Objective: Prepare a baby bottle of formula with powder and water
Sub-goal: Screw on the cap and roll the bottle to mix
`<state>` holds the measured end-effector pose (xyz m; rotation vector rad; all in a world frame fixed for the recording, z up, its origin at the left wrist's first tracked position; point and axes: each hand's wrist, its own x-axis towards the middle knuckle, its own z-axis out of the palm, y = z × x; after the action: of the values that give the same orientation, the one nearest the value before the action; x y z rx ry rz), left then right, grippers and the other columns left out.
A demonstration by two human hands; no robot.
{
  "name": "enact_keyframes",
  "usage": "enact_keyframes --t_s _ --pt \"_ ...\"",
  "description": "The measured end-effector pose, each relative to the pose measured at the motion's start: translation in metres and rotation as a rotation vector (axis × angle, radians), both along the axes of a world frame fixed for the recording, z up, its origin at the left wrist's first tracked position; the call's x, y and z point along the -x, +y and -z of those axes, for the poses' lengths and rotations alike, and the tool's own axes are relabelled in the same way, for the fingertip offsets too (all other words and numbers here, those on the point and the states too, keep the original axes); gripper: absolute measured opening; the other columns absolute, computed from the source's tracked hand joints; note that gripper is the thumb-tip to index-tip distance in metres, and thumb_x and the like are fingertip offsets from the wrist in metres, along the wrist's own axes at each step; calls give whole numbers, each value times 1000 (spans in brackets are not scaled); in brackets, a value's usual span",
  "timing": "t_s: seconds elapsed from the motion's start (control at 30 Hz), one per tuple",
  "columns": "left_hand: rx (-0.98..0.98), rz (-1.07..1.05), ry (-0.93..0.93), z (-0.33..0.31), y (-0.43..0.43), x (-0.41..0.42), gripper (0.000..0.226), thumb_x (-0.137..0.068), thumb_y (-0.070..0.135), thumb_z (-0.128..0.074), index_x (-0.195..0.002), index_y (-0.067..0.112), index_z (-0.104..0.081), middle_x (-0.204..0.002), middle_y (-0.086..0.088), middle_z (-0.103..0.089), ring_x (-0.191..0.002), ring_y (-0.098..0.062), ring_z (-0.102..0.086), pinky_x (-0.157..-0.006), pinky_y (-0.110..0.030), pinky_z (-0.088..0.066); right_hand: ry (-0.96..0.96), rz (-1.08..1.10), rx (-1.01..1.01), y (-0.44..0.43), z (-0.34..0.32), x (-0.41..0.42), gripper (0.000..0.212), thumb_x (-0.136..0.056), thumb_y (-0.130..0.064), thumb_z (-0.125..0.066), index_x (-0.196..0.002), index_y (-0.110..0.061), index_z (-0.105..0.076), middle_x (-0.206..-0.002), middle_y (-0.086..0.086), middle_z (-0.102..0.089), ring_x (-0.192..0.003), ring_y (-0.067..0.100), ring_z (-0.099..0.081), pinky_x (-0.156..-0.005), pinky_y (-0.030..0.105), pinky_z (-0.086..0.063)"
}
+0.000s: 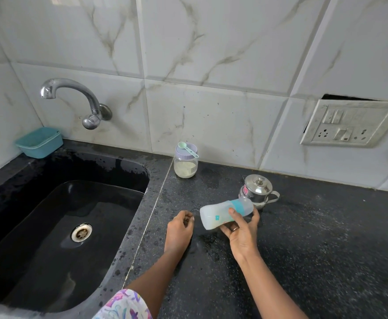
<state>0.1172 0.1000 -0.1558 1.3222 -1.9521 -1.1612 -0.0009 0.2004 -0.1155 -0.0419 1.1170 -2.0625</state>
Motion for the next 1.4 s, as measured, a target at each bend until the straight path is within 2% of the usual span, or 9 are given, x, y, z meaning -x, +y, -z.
enact_keyframes --t_s 0.23,0.37,0.53,0.67,0.8,0.93,1.07,1.2,1.4 --pt "5 5 6 2 0 -1 14 -92 20 -54 -102 14 -62 -84 5 -63 -80 -9 -58 -71 -20 -43 -8 13 21 -3 0 1 70 -79 5 -63 -134 -30 -38 -119 9 -54 -106 28 -58 -69 48 -58" --pt "8 12 2 -1 0 -1 14 -92 20 -55 -103 15 -62 -85 7 -62 -80 -9 -58 -70 -19 -43 94 -76 -6 -5 -1 -1 67 -78 8 -64 -127 -33 -42 -125 11 -54 -112 30 -57 -77 52 -56" --pt "-2 5 5 0 1 -1 13 -92 20 -54 -102 15 -62 -84 6 -62 -79 -10 -58 -71 -20 -44 -7 18 18 -7 2 -4 66 -81 2 -63 -134 -30 -38 -134 15 -50 -108 27 -58 -69 47 -56" --pt "-13 4 16 0 0 -2 12 -91 19 -56 -101 16 -62 -85 5 -64 -81 -11 -60 -71 -20 -44 81 -83 -19 -4 2 -5 66 -75 6 -67 -122 -35 -47 -127 13 -54 -113 31 -58 -71 49 -57" --pt "-9 -1 10 1 0 -2 13 -92 20 -55 -102 16 -62 -85 6 -63 -80 -9 -59 -71 -19 -43 -17 21 6 -3 5 -3 70 -80 5 -64 -134 -31 -38 -125 10 -53 -114 30 -56 -71 49 -56" --pt "-18 -7 13 2 0 -1 14 -92 21 -55 -103 16 -63 -90 3 -66 -83 -10 -60 -75 -22 -47 71 -60 -28 0 0 -4 75 -77 11 -64 -134 -30 -38 -118 9 -58 -109 28 -59 -80 53 -54" --pt "-12 -3 15 2 0 -1 14 -92 22 -55 -102 16 -62 -86 4 -64 -80 -10 -59 -72 -20 -44 -33 81 6 -1 4 -2 70 -81 5 -63 -134 -33 -37 -125 7 -53 -111 28 -56 -74 52 -55" --pt "-15 -7 11 2 0 -2 16 -92 21 -55 -104 15 -63 -89 3 -65 -84 -11 -61 -78 -24 -49 39 -54 -36 1 4 -3 73 -78 9 -63 -134 -32 -39 -120 9 -57 -108 30 -59 -75 51 -56" --pt "-13 3 11 2 0 -1 15 -92 21 -55 -103 15 -63 -85 4 -64 -80 -10 -60 -73 -21 -46 -31 23 -25 -1 6 -2 71 -79 6 -64 -133 -33 -38 -127 11 -53 -109 29 -58 -71 48 -56"
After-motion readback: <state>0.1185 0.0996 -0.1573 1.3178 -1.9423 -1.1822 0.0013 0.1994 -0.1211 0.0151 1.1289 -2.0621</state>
